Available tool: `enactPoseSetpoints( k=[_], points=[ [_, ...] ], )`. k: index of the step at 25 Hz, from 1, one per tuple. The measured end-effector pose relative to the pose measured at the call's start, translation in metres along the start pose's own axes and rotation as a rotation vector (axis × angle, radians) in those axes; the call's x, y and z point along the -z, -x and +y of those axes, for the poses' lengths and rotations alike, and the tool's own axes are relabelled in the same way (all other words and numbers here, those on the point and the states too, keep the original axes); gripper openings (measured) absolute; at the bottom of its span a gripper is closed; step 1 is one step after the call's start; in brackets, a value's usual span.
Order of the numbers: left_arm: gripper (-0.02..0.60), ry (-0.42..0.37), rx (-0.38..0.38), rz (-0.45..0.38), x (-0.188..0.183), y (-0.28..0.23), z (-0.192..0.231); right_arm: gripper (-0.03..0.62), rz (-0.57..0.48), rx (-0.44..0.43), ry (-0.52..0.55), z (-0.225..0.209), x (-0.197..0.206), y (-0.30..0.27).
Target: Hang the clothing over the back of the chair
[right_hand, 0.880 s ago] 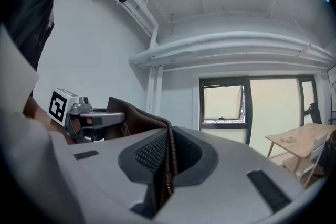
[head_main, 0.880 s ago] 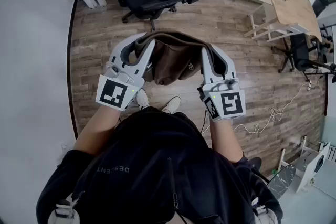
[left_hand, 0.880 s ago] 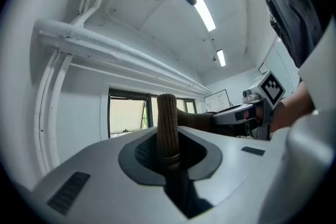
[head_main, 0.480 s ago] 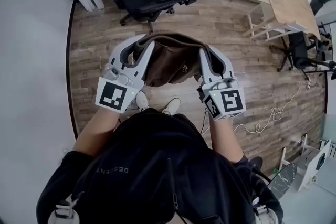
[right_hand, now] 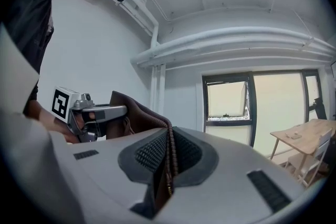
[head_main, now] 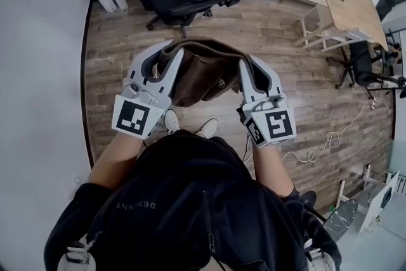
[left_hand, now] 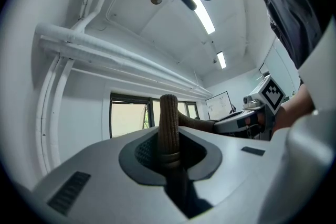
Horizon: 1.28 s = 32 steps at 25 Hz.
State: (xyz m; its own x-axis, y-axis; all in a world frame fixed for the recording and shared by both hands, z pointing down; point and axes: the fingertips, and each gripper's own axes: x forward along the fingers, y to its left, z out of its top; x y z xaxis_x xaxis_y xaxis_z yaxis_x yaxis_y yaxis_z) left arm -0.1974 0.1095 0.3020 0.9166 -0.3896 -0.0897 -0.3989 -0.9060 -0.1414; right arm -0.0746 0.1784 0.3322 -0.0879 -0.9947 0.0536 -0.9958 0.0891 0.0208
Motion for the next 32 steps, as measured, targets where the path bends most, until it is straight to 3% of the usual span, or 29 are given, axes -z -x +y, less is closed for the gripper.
enactPoseSetpoints(
  k=[15, 21, 32],
  points=[
    [0.059, -0.015, 0.009, -0.018, -0.016, -0.03, -0.036, 0.038, -0.019, 0.008, 0.038, -0.039, -0.011, 0.028],
    [0.058, -0.049, -0.022, -0.051, -0.022, -0.049, -0.054, 0.038, -0.037, -0.009, 0.049, -0.064, -0.012, 0.037],
    [0.058, -0.042, -0.087, -0.002, -0.009, -0.08, -0.069, 0.038, -0.033, -0.028, 0.031, -0.1, -0.007, 0.036]
  ],
)
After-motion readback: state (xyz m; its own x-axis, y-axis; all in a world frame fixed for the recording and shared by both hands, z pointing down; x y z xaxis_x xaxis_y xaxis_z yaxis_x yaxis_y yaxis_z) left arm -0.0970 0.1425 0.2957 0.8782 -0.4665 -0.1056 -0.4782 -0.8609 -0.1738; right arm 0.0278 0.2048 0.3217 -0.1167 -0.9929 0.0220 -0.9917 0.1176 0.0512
